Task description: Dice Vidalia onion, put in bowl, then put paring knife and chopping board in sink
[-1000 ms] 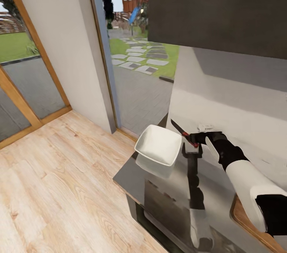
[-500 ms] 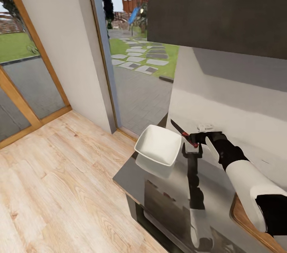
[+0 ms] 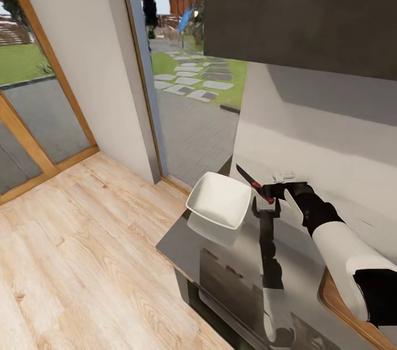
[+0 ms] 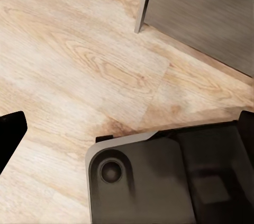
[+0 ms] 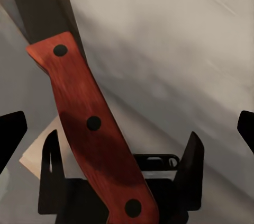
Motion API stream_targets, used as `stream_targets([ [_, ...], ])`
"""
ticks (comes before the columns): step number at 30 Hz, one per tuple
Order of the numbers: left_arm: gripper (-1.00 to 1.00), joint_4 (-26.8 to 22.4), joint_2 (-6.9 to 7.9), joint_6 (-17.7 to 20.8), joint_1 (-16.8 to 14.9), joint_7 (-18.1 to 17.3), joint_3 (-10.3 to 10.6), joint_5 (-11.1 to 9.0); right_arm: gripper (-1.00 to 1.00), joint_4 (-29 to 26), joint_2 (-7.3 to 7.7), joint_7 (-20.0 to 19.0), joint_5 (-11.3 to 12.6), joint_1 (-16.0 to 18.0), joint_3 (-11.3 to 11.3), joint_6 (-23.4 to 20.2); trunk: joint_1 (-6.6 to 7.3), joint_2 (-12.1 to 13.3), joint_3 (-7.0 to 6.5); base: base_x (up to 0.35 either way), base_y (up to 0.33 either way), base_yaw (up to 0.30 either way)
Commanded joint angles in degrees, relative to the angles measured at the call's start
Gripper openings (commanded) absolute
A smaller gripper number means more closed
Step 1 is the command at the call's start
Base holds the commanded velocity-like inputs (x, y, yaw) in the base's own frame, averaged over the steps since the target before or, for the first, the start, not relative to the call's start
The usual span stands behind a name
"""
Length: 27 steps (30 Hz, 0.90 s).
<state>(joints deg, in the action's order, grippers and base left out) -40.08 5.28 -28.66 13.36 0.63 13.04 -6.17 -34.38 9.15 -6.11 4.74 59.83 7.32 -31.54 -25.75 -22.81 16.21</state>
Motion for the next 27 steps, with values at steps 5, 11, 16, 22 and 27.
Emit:
stream_targets([
  [5, 1.0, -0.1, 0.08, -0.1, 0.0, 0.0, 0.3, -0.6, 1.0, -0.1, 0.08, 0.2, 0.5, 0.1, 0.3, -0.3, -0.03, -0.1, 0.24, 0.0, 0.0, 0.0],
  [11, 1.0, -0.1, 0.08, -0.1, 0.0, 0.1, 0.3, -0.6, 1.0, 0.0, 0.03, 0.2, 0.5, 0.1, 0.3, -0.3, -0.03, -0.1, 0.42, 0.0, 0.0, 0.0],
  [16, 1.0, -0.1, 0.08, -0.1, 0.0, 0.1, 0.3, -0.6, 1.0, 0.0, -0.14, 0.2, 0.4, 0.1, 0.3, -0.3, -0.03, -0.1, 0.56, 0.0, 0.0, 0.0],
  [22, 1.0, -0.1, 0.08, -0.1, 0.0, 0.1, 0.3, -0.6, 1.0, 0.0, -0.26, 0.2, 0.4, 0.1, 0.3, -0.3, -0.03, -0.1, 0.75, 0.0, 0.0, 0.0],
  [27, 1.0, -0.1, 0.08, -0.1, 0.0, 0.1, 0.3, -0.6, 1.0, 0.0, -0.27, 0.2, 0.4, 0.1, 0.3, -0.3, -0.03, -0.1, 0.9, 0.0, 0.0, 0.0],
])
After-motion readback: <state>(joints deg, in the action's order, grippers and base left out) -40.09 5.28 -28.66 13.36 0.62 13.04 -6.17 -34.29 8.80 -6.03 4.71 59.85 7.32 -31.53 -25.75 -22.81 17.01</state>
